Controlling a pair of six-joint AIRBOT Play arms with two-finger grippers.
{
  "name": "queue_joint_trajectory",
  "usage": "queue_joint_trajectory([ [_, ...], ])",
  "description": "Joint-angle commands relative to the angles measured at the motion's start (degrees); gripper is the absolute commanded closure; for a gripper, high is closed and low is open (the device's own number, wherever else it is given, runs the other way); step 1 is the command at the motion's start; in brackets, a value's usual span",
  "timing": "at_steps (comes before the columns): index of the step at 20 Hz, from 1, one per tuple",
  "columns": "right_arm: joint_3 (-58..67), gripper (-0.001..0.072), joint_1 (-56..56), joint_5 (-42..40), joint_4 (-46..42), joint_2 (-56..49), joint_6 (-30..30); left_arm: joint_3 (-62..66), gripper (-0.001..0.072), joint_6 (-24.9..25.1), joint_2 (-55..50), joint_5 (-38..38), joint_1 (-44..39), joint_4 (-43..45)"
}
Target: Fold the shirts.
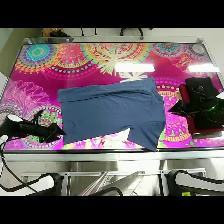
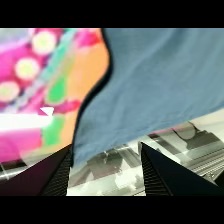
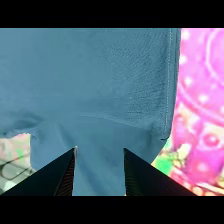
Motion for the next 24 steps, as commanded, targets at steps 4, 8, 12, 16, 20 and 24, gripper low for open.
queue_joint_trajectory([
  [4, 0.0, 0.0366, 0.0, 1.6, 0.9, 0.1, 0.0, -0.7, 0.0232, 1.2, -5.1, 3.9, -3.6, -0.7],
  [8, -0.2, 0.0366, 0.0, 3.4, 1.4, 0.1, 0.1, 3.1, 0.0364, 1.6, -5.1, 4.2, -8.4, -4.8],
  [12, -3.9, 0.0367, -1.5, 3.4, -3.5, 1.7, 7.8, 9.1, 0.0696, 1.0, -5.1, 3.9, -11.9, -0.5],
  [16, -15.7, 0.0365, -4.3, -2.1, -2.6, 6.4, 9.4, 12.2, 0.0696, -0.6, -5.1, 3.5, -11.1, 4.4],
  [20, -26.1, 0.0366, -4.3, -9.5, 5.0, 5.2, 2.2, 12.1, 0.0696, -0.6, -5.1, 2.8, -8.2, 4.4],
  [24, -27.2, 0.0365, -4.1, -10.5, 10.6, -0.1, -4.1, 12.1, 0.0696, -0.5, -5.1, 2.4, -5.8, 4.4],
])
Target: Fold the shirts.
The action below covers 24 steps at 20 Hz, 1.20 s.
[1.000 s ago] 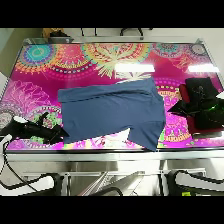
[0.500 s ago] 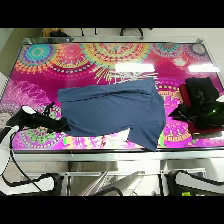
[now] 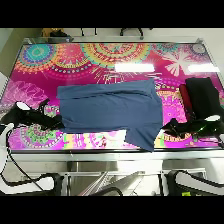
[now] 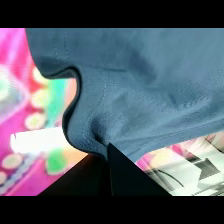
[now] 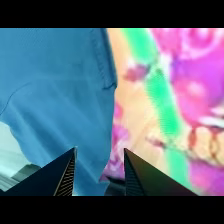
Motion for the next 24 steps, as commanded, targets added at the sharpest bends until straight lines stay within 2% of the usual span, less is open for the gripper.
queue_joint_trajectory([
  [1, -2.1, 0.0365, 0.7, -1.9, 5.7, -4.2, -5.9, 0.2, 0.0696, -0.1, 0.0, -0.4, 2.0, 0.2],
  [6, -2.1, 0.0367, 9.1, -1.2, 8.5, -6.4, -9.2, 0.2, 0.0696, -0.1, 0.0, 0.1, 1.9, 0.3],
  [9, -2.0, 0.0368, 10.2, 3.7, 10.5, -5.9, -10.3, 0.2, 0.0696, -0.1, 0.0, -0.7, 2.0, 0.3],
  [10, -2.0, 0.0415, 10.1, 5.6, 10.6, -5.6, -11.2, 0.2, 0.0696, -0.1, 0.0, -1.0, 1.9, 0.4],
  [11, -2.0, 0.0577, 10.1, 6.1, 10.4, -5.2, -11.7, 0.2, 0.0696, -0.1, 0.0, -1.1, 1.9, 0.4],
  [12, -2.0, 0.0652, 10.1, 5.6, 10.5, -4.9, -11.8, 0.2, 0.0696, -0.1, 0.0, -1.4, 1.9, 0.3],
  [13, -2.0, 0.0690, 10.1, 5.3, 10.4, -4.7, -11.8, 0.2, 0.0696, -0.1, 0.0, -2.0, 1.9, 0.4],
  [16, -2.4, 0.0690, 10.1, 7.2, 8.7, -3.7, -10.5, -0.8, 0.0696, -0.1, 1.3, -5.3, 2.8, 2.6],
  [19, -5.0, 0.0690, 8.5, 7.1, 4.5, 1.3, -7.2, -6.2, 0.0696, -0.9, 6.8, -4.7, 7.3, 9.2],
  [20, -5.0, 0.0691, 7.3, 7.2, 4.4, 3.1, -6.7, -7.4, 0.0697, -2.3, 8.2, -4.0, 9.5, 9.0],
  [22, -3.6, 0.0690, 6.3, 7.4, 10.2, 5.7, -8.6, -7.3, 0.0697, -1.9, 9.5, -4.6, 12.4, 3.8],
  [24, 2.0, 0.0690, 8.0, 7.7, 16.3, 4.7, -11.6, -3.9, 0.0696, -0.6, 9.5, -5.9, 11.4, -0.3],
])
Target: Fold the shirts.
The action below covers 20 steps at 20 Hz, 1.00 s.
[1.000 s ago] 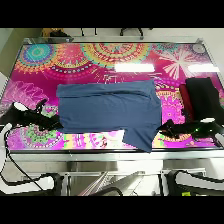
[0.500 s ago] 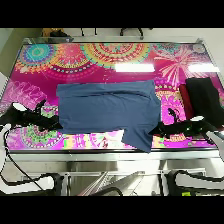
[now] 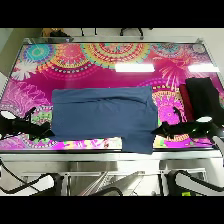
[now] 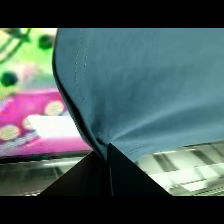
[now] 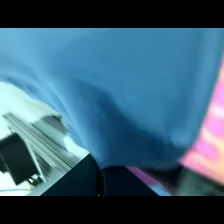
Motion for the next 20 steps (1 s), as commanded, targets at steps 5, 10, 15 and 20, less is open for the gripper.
queue_joint_trajectory([
  [5, 26.0, 0.0690, 7.9, -5.6, 10.3, -10.9, -4.0, 16.3, 0.0696, -1.5, -2.2, -1.3, -5.0, -3.6],
  [10, 46.2, 0.0690, 11.5, -9.6, 10.3, -28.8, -4.0, 34.4, 0.0696, -5.1, -15.1, -0.4, -10.1, -3.7],
  [15, 54.8, 0.0690, 11.6, -13.1, 10.3, -40.4, -4.8, 48.9, 0.0696, -5.7, -28.7, 2.0, -12.1, -3.6],
  [20, 55.2, 0.0592, 11.4, -13.9, 10.2, -42.9, -8.3, 57.6, 0.0693, -6.0, -38.6, -3.3, -12.1, -3.7],
])
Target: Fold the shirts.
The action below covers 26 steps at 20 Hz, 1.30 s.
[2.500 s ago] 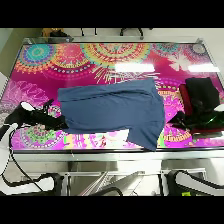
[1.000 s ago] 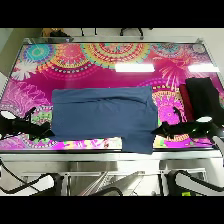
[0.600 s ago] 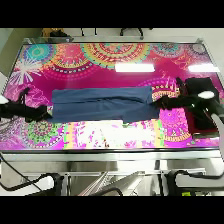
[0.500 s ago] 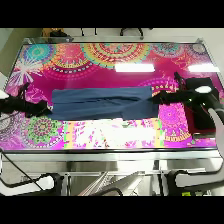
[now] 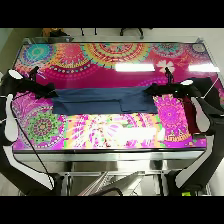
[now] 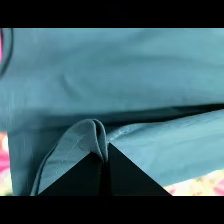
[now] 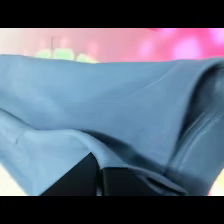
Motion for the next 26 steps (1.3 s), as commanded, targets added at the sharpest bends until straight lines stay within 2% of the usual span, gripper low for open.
queue_joint_trajectory([
  [1, 2.3, 0.0417, -0.6, -0.1, 0.1, -1.2, -1.7, 7.3, 0.0691, -1.2, -6.2, -4.4, -0.2, -0.1],
  [2, 3.6, 0.0330, -1.1, 1.1, -0.4, -0.2, -1.8, 9.6, 0.0518, -1.4, -6.9, -6.2, -0.2, -0.1],
  [3, 4.8, 0.0329, -1.6, 1.8, -1.9, 0.9, -1.7, 11.7, 0.0047, -1.4, -7.1, -7.9, -0.2, -0.1],
  [4, 5.9, 0.0237, -2.3, 2.2, -4.8, 2.1, -1.7, 13.7, 0.0032, -1.8, -7.0, -9.1, -0.2, -0.1],
  [5, 6.1, 0.0082, -3.0, 2.1, -7.9, 3.1, -1.6, 16.2, 0.0033, -2.1, -7.0, -10.4, -0.2, -0.1],
  [6, 6.1, 0.0050, -3.5, 2.2, -11.2, 3.6, -0.3, 18.4, 0.0033, -3.1, -7.0, -11.6, 0.0, -0.1],
  [8, 6.1, 0.0050, -3.7, 3.5, -16.8, 3.1, 2.9, 20.5, 0.0033, -4.9, -6.4, -12.9, 0.1, -1.3],
  [11, 6.0, 0.0050, -3.3, 7.8, -16.7, 0.1, 3.3, 14.7, 0.0034, -4.9, -3.0, -10.1, 0.1, -8.1],
  [12, 6.0, 0.0051, -3.1, 9.1, -16.5, -1.0, 3.3, 13.4, 0.0055, -4.8, -2.4, -9.8, 0.1, -9.6],
  [15, 6.0, 0.0051, -1.6, 11.4, -16.5, -4.1, 3.3, 11.6, 0.0054, -4.8, -1.5, -9.9, -0.1, -12.8],
  [16, 6.0, 0.0051, -0.9, 11.7, -16.4, -4.8, 3.3, 11.6, 0.0156, -4.8, -1.5, -10.2, -0.5, -13.0],
  [17, 6.0, 0.0050, -0.1, 11.7, -16.3, -5.4, 3.3, 11.6, 0.0418, -4.5, -1.5, -10.7, -1.1, -13.7],
  [18, 6.0, 0.0051, 0.9, 11.7, -15.5, -5.6, 2.6, 11.6, 0.0649, -4.3, -1.5, -11.0, -1.8, -14.1],
  [19, 6.0, 0.0051, 1.8, 11.6, -14.7, -5.7, 1.9, 11.6, 0.0696, -4.3, -1.5, -11.0, -3.0, -14.0],
  [20, 6.1, 0.0081, 2.7, 11.1, -14.1, -5.7, 1.2, 11.6, 0.0696, -4.3, -1.5, -10.7, -4.3, -13.9],
  [22, 6.1, 0.0416, 3.8, 9.9, -13.9, -5.7, 1.0, 11.6, 0.0696, -4.2, -1.5, -9.4, -7.4, -14.0],
  [23, 6.2, 0.0533, 3.8, 9.9, -13.8, -5.7, 0.9, 11.6, 0.0696, -3.9, -1.5, -8.4, -9.2, -13.9],
  [25, 6.3, 0.0691, 3.7, 10.2, -13.4, -4.9, 0.9, 11.6, 0.0695, -3.9, -1.8, -6.8, -13.1, -13.9],
  [26, 6.3, 0.0689, 3.6, 10.2, -13.5, -3.9, 0.9, 11.6, 0.0695, -3.9, -2.3, -6.6, -15.5, -13.9],
])
